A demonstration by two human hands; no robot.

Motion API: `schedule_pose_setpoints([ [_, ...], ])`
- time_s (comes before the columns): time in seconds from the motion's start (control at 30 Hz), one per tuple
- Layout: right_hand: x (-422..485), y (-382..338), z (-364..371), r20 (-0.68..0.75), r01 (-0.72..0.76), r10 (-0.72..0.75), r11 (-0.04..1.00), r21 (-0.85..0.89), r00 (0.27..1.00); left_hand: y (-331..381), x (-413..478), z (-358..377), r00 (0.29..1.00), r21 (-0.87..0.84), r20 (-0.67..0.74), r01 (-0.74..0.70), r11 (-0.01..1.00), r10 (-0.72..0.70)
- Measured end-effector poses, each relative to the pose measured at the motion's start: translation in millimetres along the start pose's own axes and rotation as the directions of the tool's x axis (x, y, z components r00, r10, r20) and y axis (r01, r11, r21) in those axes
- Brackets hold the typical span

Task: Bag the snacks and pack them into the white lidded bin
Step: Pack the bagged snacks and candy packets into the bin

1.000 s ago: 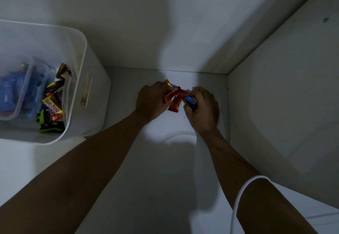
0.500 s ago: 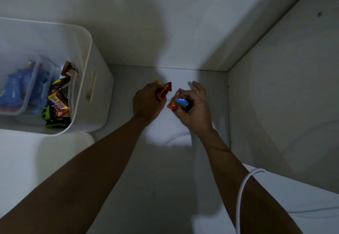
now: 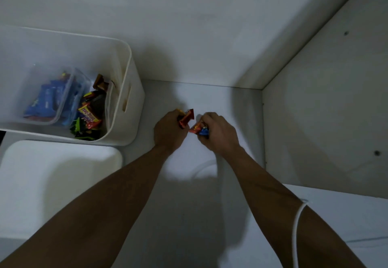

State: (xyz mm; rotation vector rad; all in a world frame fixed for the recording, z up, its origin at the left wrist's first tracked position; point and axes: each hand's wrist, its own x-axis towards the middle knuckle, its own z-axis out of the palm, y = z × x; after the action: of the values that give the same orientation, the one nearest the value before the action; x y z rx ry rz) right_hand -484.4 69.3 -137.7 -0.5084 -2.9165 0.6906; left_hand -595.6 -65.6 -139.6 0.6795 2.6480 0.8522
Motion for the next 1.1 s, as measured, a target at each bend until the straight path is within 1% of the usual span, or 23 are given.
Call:
schedule_pose_setpoints([
  [0.07,-14.5,-2.9,4.7,-0.031,-0.046,0.046,0.999,0.009,0.998,-3.0,-8.3,-6.1,0.999,-0.033,-0.006,0.05,0.998,-0.05],
  [0.13,-29.4,-6.0,6.1,-0.084,-0.11,0.116,0.991,0.075,0.99,-3.5,-17.6,-12.9,0.996,-0.049,-0.016,0.082,0.995,-0.083],
  [0.23,-44.5,-15.0,-6.2,-0.16,-0.198,0.232,0.959,0.204,0.959,2.7,-28.1,-23.4,0.995,-0.04,-0.027,0.095,0.995,-0.096],
  [0.3,-45.8,-23.6,-22.5,-0.213,-0.214,0.279,0.935,0.282,0.936,15.4,-31.3,-34.9,0.994,-0.053,-0.046,0.092,0.994,-0.094],
  [0.33,-42.9,-27.4,-30.6,-0.233,-0.22,0.297,0.927,0.304,0.926,24.3,-31.8,-42.3,0.996,-0.067,-0.058,0.065,0.996,-0.069],
  [0.37,-37.8,-31.3,-39.1,-0.245,-0.236,0.32,0.918,0.32,0.915,34.5,-31.9,-50.6,0.997,-0.099,-0.069,0.027,0.995,-0.033],
  [0.4,-30.8,-35.5,-48.5,-0.259,-0.254,0.353,0.902,0.35,0.899,45.3,-32.1,-59.8,0.996,-0.167,-0.084,-0.013,0.986,-0.001],
  [0.47,-13.0,-48.6,-70.9,-0.292,-0.268,0.419,0.857,0.44,0.86,65.7,-31.4,-80.9,0.992,-0.343,-0.121,-0.069,0.937,0.029],
  [0.53,6.0,-71.3,-97.6,-0.346,-0.213,0.44,0.82,0.531,0.829,83.2,-29.8,-105.1,0.984,-0.449,-0.171,-0.125,0.885,0.052],
  [0.63,33.8,-115.5,-131.9,-0.44,-0.057,0.424,0.768,0.638,0.792,100.9,-29.7,-150.5,0.961,-0.559,-0.269,-0.213,0.801,0.067],
  [0.73,55.2,-162.3,-147.8,-0.469,0.059,0.432,0.684,0.727,0.77,89.6,-26.5,-197.3,0.93,-0.595,-0.368,-0.222,0.773,-0.016],
  [0.8,64.5,-189.8,-148.9,-0.456,0.119,0.435,0.609,0.784,0.777,64.3,-20.8,-222.3,0.893,-0.572,-0.439,-0.193,0.797,-0.099],
  [0.83,69.3,-205.1,-147.4,-0.434,0.138,0.429,0.567,0.812,0.792,48.0,-18.4,-235.2,0.873,-0.559,-0.467,-0.167,0.812,-0.141],
  [0.9,78.8,-228.0,-143.8,-0.39,0.14,0.416,0.516,0.845,0.821,21.5,-13.3,-251.7,0.866,-0.541,-0.458,-0.093,0.836,-0.201],
  [1.03,102.9,-281.2,-123.4,-0.254,0.069,0.401,0.421,0.904,0.88,-17.4,-10.1,-278.1,0.86,-0.545,-0.399,0.054,0.836,-0.316],
  [1.1,113.4,-302.0,-108.0,-0.198,-0.004,0.418,0.436,0.9,0.886,-25.4,-10.7,-284.3,0.857,-0.549,-0.379,0.094,0.831,-0.348],
])
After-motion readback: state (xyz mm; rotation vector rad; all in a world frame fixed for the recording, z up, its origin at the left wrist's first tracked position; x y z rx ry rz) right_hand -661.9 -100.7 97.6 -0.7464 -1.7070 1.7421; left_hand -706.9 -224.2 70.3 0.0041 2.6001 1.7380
